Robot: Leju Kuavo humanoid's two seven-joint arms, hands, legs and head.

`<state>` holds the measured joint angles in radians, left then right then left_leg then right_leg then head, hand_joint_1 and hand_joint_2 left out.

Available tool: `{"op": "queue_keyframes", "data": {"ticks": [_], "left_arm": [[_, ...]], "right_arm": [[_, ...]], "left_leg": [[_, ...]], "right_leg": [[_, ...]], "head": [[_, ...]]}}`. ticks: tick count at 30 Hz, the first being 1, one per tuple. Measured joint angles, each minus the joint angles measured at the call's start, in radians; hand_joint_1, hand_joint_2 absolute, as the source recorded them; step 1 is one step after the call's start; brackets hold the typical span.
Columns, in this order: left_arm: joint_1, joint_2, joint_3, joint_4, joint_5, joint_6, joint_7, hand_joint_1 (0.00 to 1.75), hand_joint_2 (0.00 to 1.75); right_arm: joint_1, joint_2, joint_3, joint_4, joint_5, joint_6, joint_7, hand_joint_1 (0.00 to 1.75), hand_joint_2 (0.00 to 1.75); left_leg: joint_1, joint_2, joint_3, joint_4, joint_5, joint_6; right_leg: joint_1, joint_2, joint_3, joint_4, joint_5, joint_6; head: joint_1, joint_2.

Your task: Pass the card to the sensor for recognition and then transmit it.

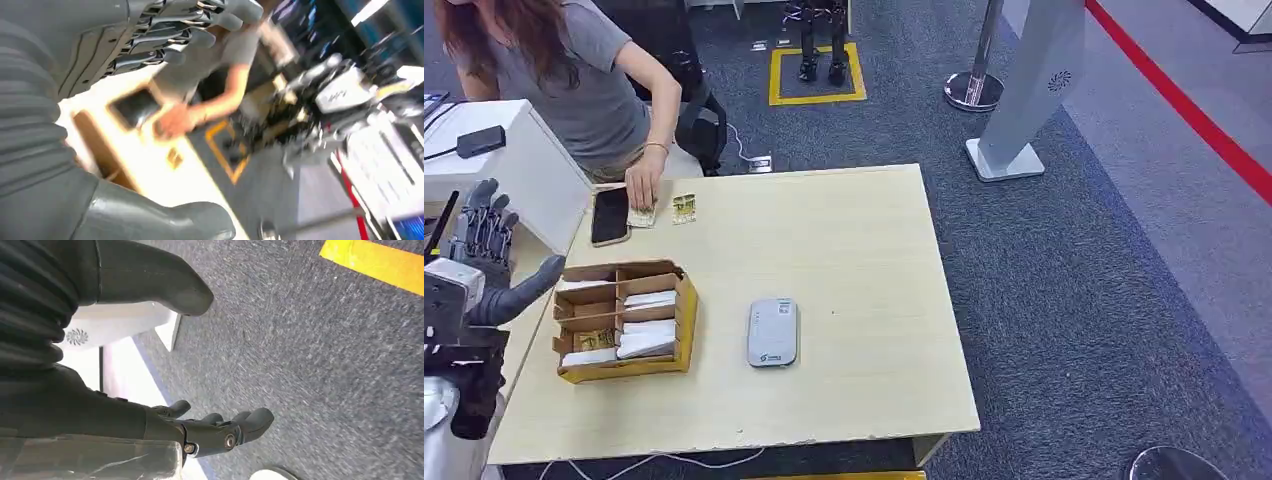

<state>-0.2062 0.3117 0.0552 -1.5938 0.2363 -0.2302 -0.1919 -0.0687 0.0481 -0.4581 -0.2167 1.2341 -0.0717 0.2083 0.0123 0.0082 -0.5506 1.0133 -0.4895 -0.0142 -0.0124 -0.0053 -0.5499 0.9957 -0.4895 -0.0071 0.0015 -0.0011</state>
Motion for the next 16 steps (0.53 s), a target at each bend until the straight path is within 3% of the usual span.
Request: {"op": "queue_keyframes", "data": {"ticks": [3,7,8,16], "left_arm": [[0.089,0.000,0.038,-0.012,0.090,-0.069,0.003,0.00,1.75],[0.197,-0.004,0.076,-0.038,0.114,-0.094,0.001,0.00,1.75],[0.212,-0.006,0.084,-0.043,0.115,-0.094,0.002,0.00,1.75],[0.312,-0.012,0.115,-0.076,0.045,-0.086,0.003,0.00,1.75]], "right_arm": [[0.012,-0.001,-0.026,0.001,-0.032,-0.011,0.001,0.00,1.75],[0.023,-0.004,-0.058,0.005,-0.051,-0.013,0.005,0.00,1.75],[0.023,-0.005,-0.066,0.006,-0.052,-0.013,0.005,0.00,0.00],[0.027,-0.007,-0.108,0.008,-0.082,-0.023,0.024,0.00,0.00]], "left_leg": [[0.000,0.000,0.000,0.000,0.000,0.000],[0.000,0.000,-0.002,0.000,-0.001,0.000],[0.000,-0.001,-0.002,0.000,-0.001,0.000],[0.000,0.000,-0.001,0.000,0.000,0.000]], "right_leg": [[0.000,0.000,0.000,0.000,0.000,0.000],[0.000,-0.001,-0.002,0.000,0.000,0.000],[0.000,-0.001,-0.002,0.000,0.000,0.000],[0.000,0.000,-0.001,0.000,0.000,0.000]], "head": [[0.000,0.000],[0.000,0.000],[0.000,0.000],[0.000,0.000]]}}
